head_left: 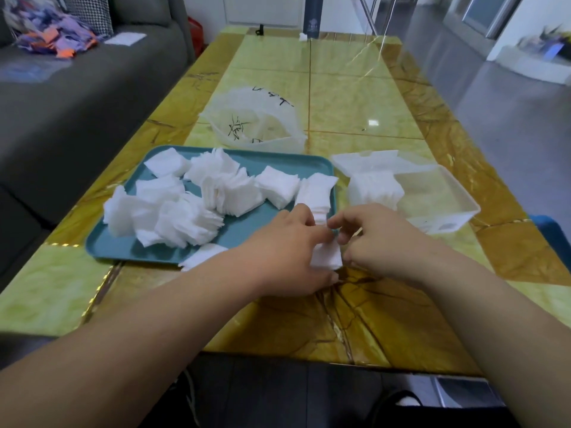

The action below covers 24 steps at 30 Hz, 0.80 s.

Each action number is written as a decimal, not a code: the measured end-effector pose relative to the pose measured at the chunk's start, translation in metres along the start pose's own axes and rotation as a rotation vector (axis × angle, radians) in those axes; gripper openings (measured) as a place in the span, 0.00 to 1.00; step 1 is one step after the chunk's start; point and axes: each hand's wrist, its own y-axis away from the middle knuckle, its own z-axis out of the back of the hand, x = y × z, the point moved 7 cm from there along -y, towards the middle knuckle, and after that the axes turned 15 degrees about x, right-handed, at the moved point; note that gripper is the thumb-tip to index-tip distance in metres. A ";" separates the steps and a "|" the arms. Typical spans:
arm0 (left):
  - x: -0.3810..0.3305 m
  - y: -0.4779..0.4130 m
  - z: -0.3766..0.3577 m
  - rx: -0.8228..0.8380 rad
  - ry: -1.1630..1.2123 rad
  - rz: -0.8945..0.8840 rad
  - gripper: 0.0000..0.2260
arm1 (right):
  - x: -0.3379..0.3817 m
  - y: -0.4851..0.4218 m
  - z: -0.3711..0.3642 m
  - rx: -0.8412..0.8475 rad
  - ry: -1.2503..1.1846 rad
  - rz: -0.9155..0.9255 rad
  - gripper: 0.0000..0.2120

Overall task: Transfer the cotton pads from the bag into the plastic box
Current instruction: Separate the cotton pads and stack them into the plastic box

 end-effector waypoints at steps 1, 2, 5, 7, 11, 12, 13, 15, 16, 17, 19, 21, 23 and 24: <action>0.000 0.000 -0.001 0.012 0.001 0.002 0.30 | 0.002 0.000 -0.002 0.015 0.050 -0.007 0.19; 0.000 0.002 -0.001 0.022 0.004 -0.002 0.29 | 0.003 0.001 -0.004 0.036 0.099 -0.015 0.19; -0.005 0.009 -0.005 0.073 -0.028 -0.027 0.26 | 0.005 0.003 -0.007 0.125 0.174 -0.033 0.23; -0.007 0.015 -0.006 0.053 -0.036 -0.060 0.19 | 0.005 0.005 -0.006 0.147 0.186 -0.044 0.28; 0.011 0.026 0.018 -0.149 0.278 -0.042 0.08 | 0.006 0.010 0.001 0.097 0.192 0.023 0.25; 0.018 0.028 0.024 -0.205 0.387 -0.040 0.07 | 0.008 0.012 0.004 0.061 0.155 0.061 0.23; 0.024 0.030 0.029 -0.242 0.515 -0.050 0.06 | 0.011 0.013 0.008 0.024 0.076 0.116 0.20; 0.033 0.032 0.031 -0.268 0.833 -0.108 0.05 | 0.019 0.017 0.013 -0.044 -0.124 0.246 0.13; 0.035 0.033 0.031 -0.271 0.957 -0.134 0.05 | 0.023 0.018 0.014 -0.076 -0.203 0.292 0.10; 0.037 0.033 0.031 -0.270 1.021 -0.146 0.05 | 0.024 0.018 0.014 -0.108 -0.260 0.318 0.10; 0.041 0.032 0.031 -0.270 1.032 -0.141 0.05 | 0.020 0.013 0.014 -0.163 -0.319 0.324 0.11; 0.045 0.035 0.033 -0.306 0.983 -0.112 0.05 | 0.016 0.008 0.013 -0.186 -0.313 0.311 0.15; 0.048 0.035 0.033 -0.312 0.979 -0.110 0.05 | 0.016 0.006 0.011 -0.179 -0.311 0.329 0.19; 0.048 0.036 0.032 -0.304 0.988 -0.120 0.05 | 0.017 0.008 0.010 -0.171 -0.315 0.348 0.19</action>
